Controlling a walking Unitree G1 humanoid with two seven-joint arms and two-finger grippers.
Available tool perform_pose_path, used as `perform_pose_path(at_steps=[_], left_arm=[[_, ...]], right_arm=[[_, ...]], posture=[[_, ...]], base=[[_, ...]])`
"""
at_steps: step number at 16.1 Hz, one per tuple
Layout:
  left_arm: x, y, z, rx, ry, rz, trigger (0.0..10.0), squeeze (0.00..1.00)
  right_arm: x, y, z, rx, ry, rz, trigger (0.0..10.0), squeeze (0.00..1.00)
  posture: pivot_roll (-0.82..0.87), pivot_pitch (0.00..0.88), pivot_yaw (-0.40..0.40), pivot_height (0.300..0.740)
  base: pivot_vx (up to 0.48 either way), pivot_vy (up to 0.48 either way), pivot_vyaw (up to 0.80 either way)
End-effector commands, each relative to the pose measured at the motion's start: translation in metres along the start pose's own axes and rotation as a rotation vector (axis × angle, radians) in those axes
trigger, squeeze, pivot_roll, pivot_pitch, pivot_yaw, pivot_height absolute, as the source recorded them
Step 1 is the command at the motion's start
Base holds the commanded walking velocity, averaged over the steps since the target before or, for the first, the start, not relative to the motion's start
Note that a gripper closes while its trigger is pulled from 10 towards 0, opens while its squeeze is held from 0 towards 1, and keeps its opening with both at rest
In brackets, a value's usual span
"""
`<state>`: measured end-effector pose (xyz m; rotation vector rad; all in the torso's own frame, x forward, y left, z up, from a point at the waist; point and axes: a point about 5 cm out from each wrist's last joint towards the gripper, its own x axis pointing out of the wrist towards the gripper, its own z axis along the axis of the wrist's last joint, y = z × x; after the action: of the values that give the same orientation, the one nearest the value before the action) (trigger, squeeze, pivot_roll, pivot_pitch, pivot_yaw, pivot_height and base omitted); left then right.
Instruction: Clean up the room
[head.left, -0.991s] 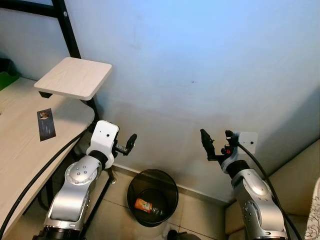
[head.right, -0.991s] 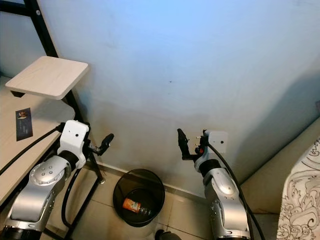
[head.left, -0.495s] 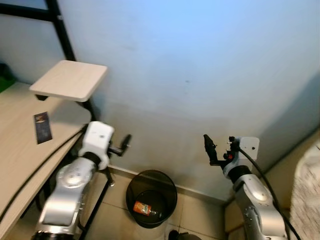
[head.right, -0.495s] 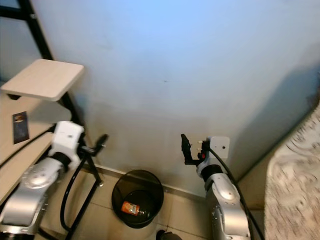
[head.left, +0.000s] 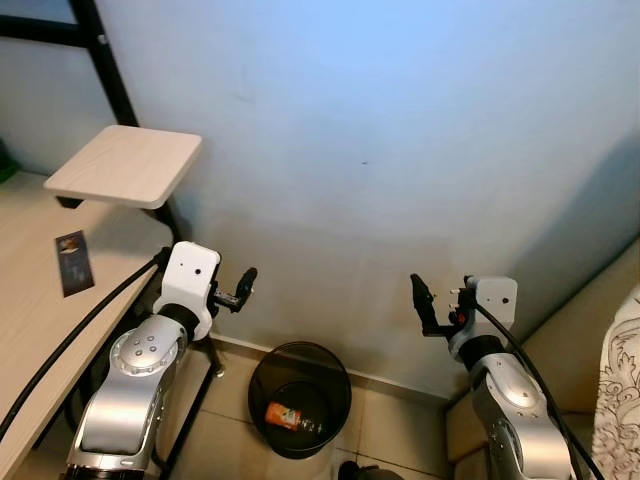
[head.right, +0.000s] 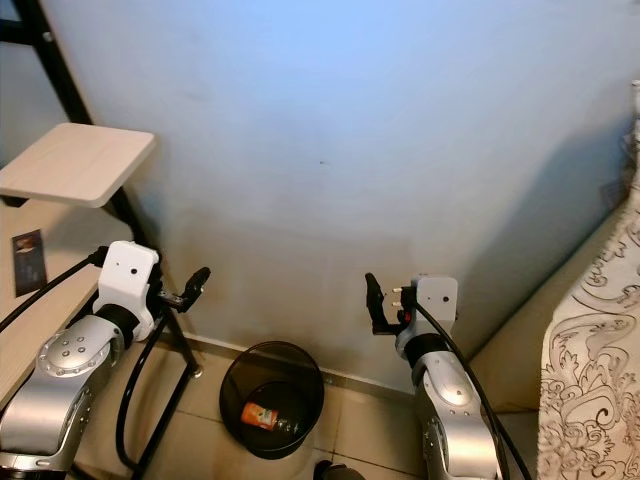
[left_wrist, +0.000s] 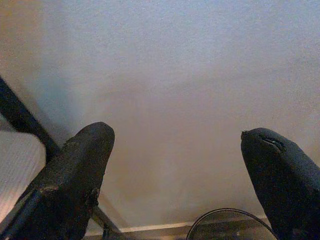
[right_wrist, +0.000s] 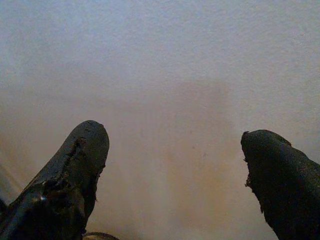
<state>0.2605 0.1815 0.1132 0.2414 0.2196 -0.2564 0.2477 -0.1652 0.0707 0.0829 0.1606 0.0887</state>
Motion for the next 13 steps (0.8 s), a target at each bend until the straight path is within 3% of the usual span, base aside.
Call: perform_pose_path(at_steps=[1, 3, 5, 9, 13], left_arm=[[0.0, -0.002, 0.0, -0.028, 0.012, -0.017, 10.0, 0.0], [0.0, -0.002, 0.001, -0.025, 0.007, -0.02, 10.0, 0.0], [0.001, -0.001, 0.003, 0.017, -0.001, -0.008, 10.0, 0.0], [0.004, -0.001, 0.005, 0.009, 0.005, -0.015, 10.0, 0.0], [0.006, 0.003, 0.01, 0.023, -0.001, -0.016, 10.0, 0.0]], right_arm=[[0.002, 0.0, 0.009, -0.005, -0.037, -0.003, 10.0, 1.0], [0.002, 0.001, 0.007, 0.0, -0.021, -0.002, 10.0, 1.0], [0.003, 0.004, 0.009, 0.005, -0.028, 0.001, 10.0, 1.0], [0.007, 0.003, 0.013, -0.014, -0.055, -0.003, 10.0, 1.0], [0.006, 0.002, 0.01, 0.037, -0.027, -0.034, 10.0, 1.0]], posture=[[0.13, 0.0, 0.004, 0.74], [0.12, 0.0, 0.004, 0.74], [0.11, 0.0, 0.008, 0.74], [0.13, 0.0, 0.002, 0.74], [0.12, 0.0, 0.006, 0.74]], base=[[0.0, 0.48, -0.79], [0.0, 0.48, -0.79], [0.0, -0.48, -0.79], [0.0, 0.0, -0.78], [0.0, 0.0, -0.79]])
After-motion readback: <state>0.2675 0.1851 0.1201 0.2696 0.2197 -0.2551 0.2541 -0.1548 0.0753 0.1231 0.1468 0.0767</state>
